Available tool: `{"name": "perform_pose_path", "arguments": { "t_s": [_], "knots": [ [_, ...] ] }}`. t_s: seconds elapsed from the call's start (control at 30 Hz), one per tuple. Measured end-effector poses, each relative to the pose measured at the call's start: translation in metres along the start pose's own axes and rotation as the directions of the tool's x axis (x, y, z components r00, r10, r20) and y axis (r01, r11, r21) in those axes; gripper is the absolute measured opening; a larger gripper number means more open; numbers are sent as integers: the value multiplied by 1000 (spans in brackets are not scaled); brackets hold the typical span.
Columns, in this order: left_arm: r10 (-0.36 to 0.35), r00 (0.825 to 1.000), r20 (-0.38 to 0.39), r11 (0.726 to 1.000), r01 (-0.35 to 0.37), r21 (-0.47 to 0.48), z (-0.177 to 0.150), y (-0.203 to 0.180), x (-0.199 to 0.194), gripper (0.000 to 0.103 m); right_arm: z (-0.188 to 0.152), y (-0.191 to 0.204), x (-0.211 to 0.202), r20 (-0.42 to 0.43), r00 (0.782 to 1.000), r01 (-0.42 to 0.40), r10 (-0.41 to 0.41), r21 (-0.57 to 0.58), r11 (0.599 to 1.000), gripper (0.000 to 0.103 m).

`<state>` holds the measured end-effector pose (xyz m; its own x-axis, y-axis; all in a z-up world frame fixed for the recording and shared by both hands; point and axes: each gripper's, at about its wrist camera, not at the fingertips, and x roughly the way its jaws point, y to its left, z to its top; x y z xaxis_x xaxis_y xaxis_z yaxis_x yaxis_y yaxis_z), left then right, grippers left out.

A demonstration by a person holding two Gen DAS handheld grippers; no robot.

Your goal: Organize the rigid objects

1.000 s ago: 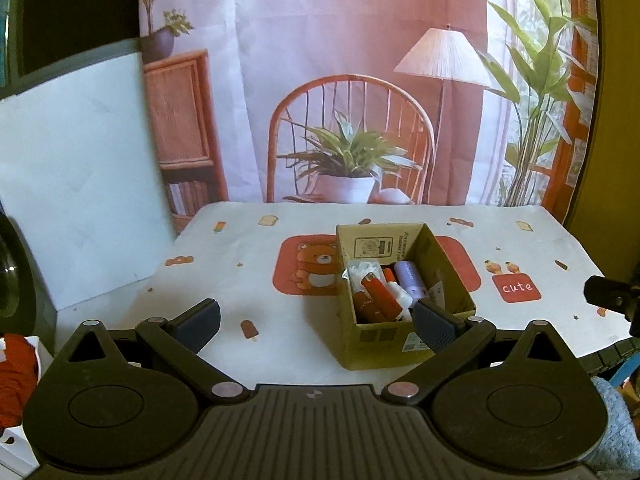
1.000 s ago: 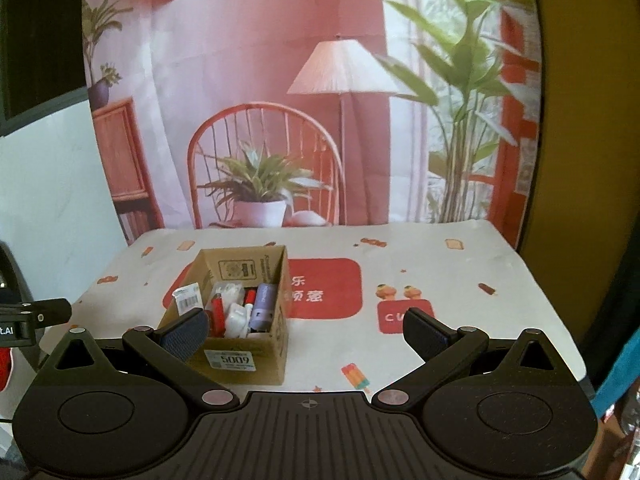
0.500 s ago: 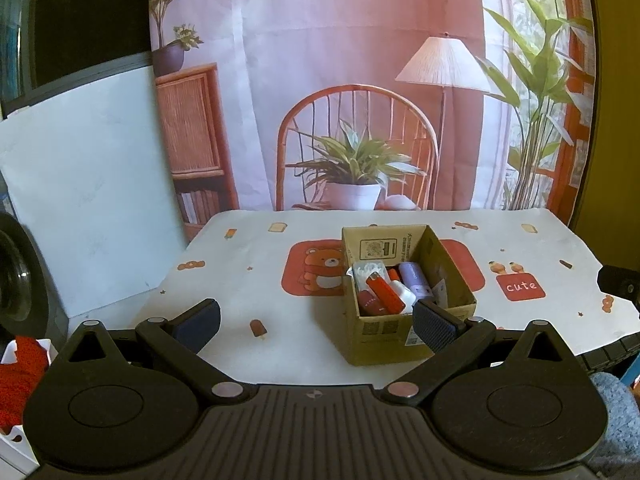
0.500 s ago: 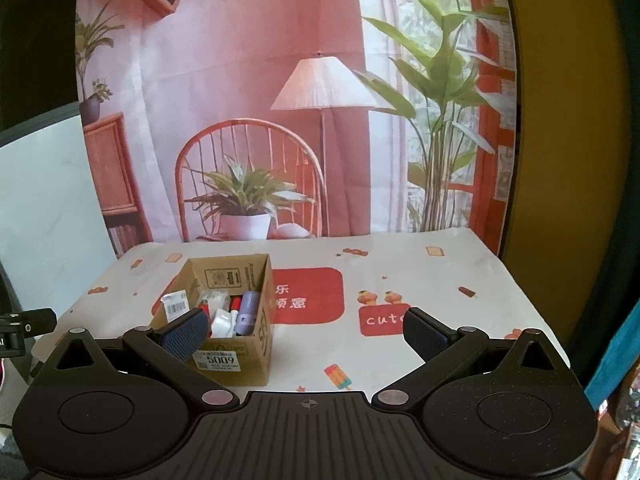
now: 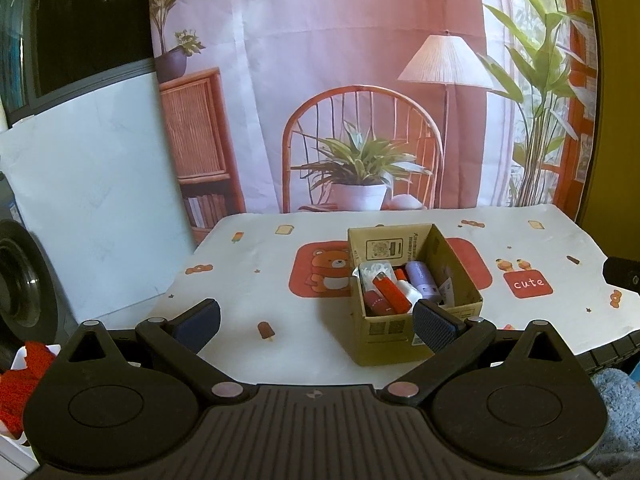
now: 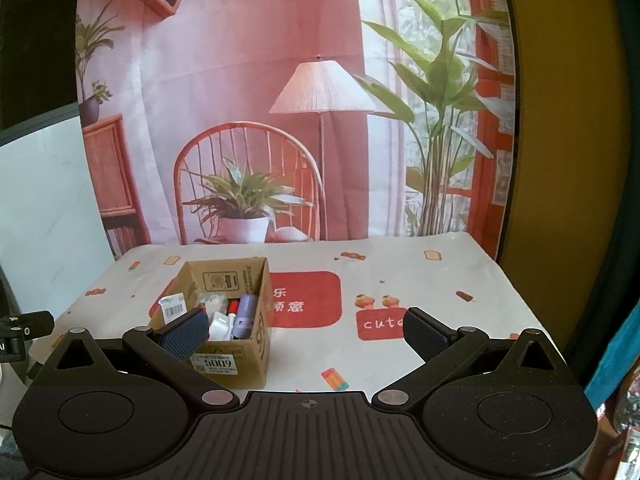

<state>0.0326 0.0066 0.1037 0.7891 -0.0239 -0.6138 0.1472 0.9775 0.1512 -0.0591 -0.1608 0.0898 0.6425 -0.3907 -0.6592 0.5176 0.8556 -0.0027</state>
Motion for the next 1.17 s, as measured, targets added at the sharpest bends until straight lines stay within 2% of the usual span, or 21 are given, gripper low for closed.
{"name": "perform_pose_path", "arguments": {
  "t_s": [1.17],
  "knots": [
    [-6,1000,1,1000,6,17,-2,0,-1,103,0,-1,-1,5,1000,2,-2,4,1000,103]
  ]
}}
